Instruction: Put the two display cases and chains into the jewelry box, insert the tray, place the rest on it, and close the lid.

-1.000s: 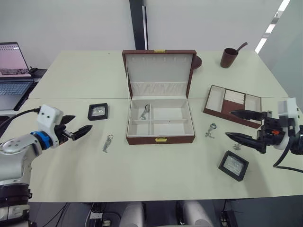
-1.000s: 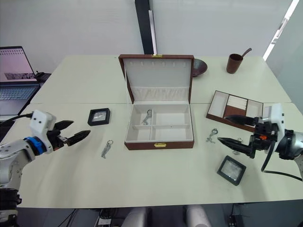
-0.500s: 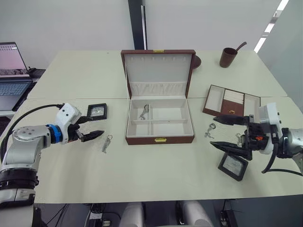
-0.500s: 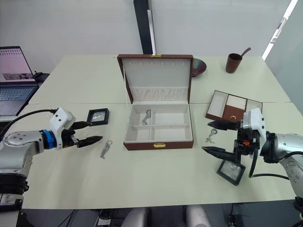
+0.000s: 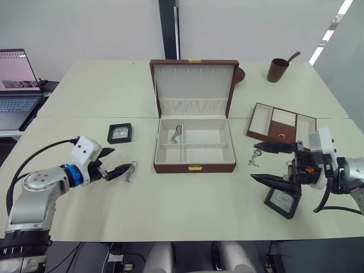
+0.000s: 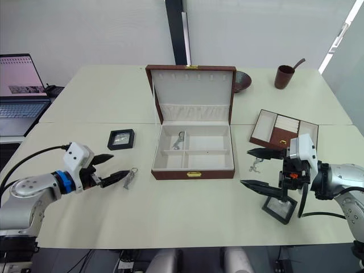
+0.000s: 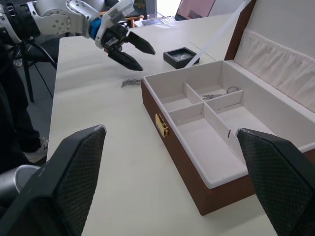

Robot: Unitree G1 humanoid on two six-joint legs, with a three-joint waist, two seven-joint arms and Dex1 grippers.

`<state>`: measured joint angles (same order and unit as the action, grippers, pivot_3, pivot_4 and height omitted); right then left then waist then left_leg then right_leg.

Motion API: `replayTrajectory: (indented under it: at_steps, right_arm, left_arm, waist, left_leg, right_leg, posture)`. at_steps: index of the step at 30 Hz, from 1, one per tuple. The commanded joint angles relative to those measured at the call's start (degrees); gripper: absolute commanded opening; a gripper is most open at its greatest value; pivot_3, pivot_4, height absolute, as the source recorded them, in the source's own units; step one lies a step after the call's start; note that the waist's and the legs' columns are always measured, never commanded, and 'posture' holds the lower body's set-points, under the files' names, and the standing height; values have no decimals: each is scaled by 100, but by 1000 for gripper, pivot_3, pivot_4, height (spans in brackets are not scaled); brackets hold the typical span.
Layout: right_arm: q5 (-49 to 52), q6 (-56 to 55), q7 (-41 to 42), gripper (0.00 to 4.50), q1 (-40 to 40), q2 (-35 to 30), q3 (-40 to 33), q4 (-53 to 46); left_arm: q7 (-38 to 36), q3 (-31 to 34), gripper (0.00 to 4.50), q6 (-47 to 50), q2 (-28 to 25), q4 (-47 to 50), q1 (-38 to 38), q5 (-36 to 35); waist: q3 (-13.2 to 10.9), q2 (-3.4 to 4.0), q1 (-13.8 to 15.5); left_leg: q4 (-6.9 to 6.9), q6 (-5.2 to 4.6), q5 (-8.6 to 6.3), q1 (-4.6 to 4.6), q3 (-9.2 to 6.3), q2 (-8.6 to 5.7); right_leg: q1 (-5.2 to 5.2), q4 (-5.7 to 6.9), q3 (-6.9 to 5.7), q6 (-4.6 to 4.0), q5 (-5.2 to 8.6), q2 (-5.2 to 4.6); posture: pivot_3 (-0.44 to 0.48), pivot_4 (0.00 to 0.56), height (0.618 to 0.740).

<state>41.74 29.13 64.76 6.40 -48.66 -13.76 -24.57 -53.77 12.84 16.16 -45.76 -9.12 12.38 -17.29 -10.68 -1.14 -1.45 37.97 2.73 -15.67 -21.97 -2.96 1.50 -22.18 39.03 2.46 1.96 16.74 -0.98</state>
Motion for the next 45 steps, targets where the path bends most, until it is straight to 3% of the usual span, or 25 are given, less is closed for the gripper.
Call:
replayTrajectory:
  at_steps: [1,6,15,22,29,32,44,45]
  right_arm:
    - [74,-45,56,4500,160,-78,-46,-38]
    - [88,8,51,4500,232,-84,6,-73]
    - [175,103,-75,4500,128,-114,-111,-282]
    - [208,134,-133,4500,103,-118,-160,-365]
    - [197,104,-162,4500,72,-106,-167,-361]
    - [183,95,-159,4500,84,-107,-155,-338]
    - [216,92,-120,4500,185,-102,-134,-304]
    - [209,82,-113,4500,176,-99,-133,-298]
  left_arm:
    - [-149,-2,4477,-339,-249,-641,550,153]
    - [-679,-449,4477,-858,-351,-2310,1679,548]
    - [-1149,-1044,4477,-1825,-191,-4520,2917,1216]
    - [-1247,-1154,4477,-2185,12,-5139,3373,1452]
    - [-1346,-1220,4477,-2326,8,-5218,3357,1606]
    - [-1324,-1184,3858,-2328,10,-5224,3353,1587]
    - [-1299,-1107,113,-2235,-31,-5096,3265,1516]
    - [-1308,-1100,22,-2222,-36,-5058,3236,1503]
  waist:
    - [0,0,-7]
    - [0,0,-10]
    - [0,0,-19]
    - [0,0,-19]
    - [0,0,-29]
    - [0,0,-29]
    - [0,0,-28]
    - [0,0,-29]
  left_leg:
    - [0,0,0,0,1,-4]
    - [0,0,0,1,1,-6]
    - [1,0,0,-3,-3,-5]
    - [3,0,0,-6,-5,-6]
    - [3,0,0,-5,-6,-4]
    - [4,0,0,-5,-6,-4]
    - [4,0,0,-5,-6,-4]
    - [4,0,0,-5,-6,-4]
  right_leg:
    - [-1,0,0,0,0,4]
    - [-1,1,-1,0,0,11]
    - [-4,3,-3,-1,0,16]
    - [-4,3,-5,-1,0,16]
    - [-5,5,-5,-1,0,18]
    - [-4,5,-4,-1,0,18]
    - [-4,6,-4,-1,0,18]
    - [-4,7,-4,-1,-1,18]
  posture:
    - [0,150,740]
    - [0,150,740]
    - [0,150,740]
    - [0,150,740]
    - [0,150,740]
    - [0,150,740]
    - [0,150,740]
    - [0,150,740]
